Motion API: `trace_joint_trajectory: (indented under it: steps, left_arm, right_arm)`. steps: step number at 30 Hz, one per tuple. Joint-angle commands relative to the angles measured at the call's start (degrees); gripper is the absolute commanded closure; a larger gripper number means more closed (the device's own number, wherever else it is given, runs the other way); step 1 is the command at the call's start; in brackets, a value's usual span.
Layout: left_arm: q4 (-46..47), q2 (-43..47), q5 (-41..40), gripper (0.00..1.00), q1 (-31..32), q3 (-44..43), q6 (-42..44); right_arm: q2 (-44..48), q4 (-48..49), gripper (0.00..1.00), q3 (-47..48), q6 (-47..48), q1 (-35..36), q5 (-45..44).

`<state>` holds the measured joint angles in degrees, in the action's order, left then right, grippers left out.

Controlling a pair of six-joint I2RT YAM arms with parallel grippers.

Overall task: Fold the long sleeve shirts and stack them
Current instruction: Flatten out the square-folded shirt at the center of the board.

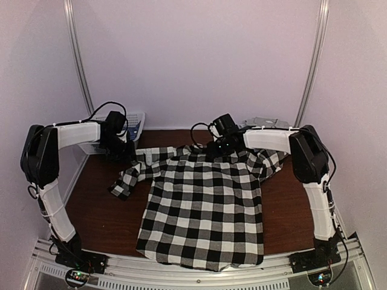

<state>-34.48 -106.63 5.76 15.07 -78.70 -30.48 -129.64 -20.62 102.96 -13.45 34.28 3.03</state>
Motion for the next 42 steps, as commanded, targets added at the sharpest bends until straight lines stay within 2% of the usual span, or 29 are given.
trace_joint_trajectory:
  steps: [1, 9, 17, 20, 24, 27, 33, 38, 40, 42]
  left_arm:
    - [1.3, -0.5, -0.1, 1.00, -0.5, -2.0, 1.0]
    - [1.2, -0.4, 0.6, 1.00, -0.5, -1.9, 1.3]
    - [0.8, 0.8, 1.4, 1.00, -0.5, -1.2, 1.9]
    - [0.9, 1.2, 2.2, 0.95, -0.4, -0.7, 2.3]
    - [0.9, 1.9, 2.7, 0.82, -0.4, -0.6, 3.4]
    - [0.3, 2.7, 2.0, 0.62, -0.4, -1.2, 4.2]
    - [-1.2, 7.9, -1.3, 0.38, 0.7, -2.7, 5.5]
    - [-2.4, 12.3, -8.8, 0.34, 7.6, -3.1, 4.3]
    - [-2.6, 12.4, -10.7, 0.35, 11.0, -3.5, 3.4]
    - [-0.8, 11.6, -8.9, 0.37, 14.0, -3.3, 2.4]
  right_arm:
    - [-1.6, 1.9, 0.55, 0.3, -0.1, 0.9, 1.4]
    - [-13.3, -3.3, 0.57, 17.3, 1.0, -1.2, 0.8]
    - [-21.0, -1.3, 0.46, 29.4, 0.8, -4.7, 1.8]
    - [-22.4, 1.7, 0.39, 30.2, 0.8, -5.2, 4.0]
    - [-23.6, 2.7, 0.30, 33.0, 1.4, -5.2, 7.0]
    - [-22.2, 2.2, 0.24, 33.4, 1.9, -5.2, 7.0]
    - [-16.5, -0.7, 0.09, 32.8, 3.8, -5.0, 5.8]
    - [-10.4, -3.1, 0.08, 27.3, 3.9, -4.2, 3.9]
    - [-7.6, -2.5, 0.11, 21.5, 3.4, -3.7, 3.5]
    - [-5.0, -1.0, 0.16, 16.3, 3.0, -3.1, 3.5]
